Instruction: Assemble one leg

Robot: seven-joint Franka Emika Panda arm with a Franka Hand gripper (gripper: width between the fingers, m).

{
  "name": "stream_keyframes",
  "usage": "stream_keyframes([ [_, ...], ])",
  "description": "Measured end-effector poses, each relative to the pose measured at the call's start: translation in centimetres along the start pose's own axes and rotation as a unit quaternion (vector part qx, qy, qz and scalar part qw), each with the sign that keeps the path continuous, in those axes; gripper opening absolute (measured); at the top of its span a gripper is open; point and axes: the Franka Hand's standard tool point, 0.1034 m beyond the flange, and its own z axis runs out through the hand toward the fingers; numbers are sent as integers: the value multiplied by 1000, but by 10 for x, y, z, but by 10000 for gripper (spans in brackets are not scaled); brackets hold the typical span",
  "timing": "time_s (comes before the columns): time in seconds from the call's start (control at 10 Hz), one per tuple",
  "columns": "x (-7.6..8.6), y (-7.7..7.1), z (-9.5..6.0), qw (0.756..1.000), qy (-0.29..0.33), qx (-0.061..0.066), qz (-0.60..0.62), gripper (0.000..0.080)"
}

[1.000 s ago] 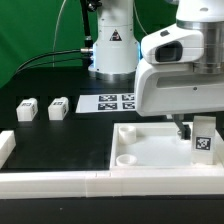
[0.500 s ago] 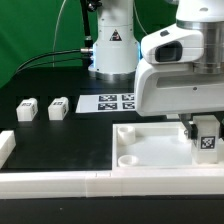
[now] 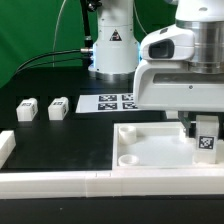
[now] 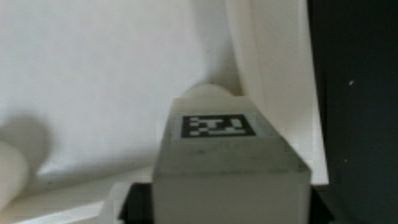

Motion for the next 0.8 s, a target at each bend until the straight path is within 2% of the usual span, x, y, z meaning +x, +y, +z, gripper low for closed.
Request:
stream_keyframes([
  [0.4, 1, 2, 0, 977, 5, 2, 214, 292],
  [0.7, 2, 3, 0, 927, 2, 5, 375, 293],
  [0.8, 1, 4, 0, 891, 4, 3, 453, 294],
])
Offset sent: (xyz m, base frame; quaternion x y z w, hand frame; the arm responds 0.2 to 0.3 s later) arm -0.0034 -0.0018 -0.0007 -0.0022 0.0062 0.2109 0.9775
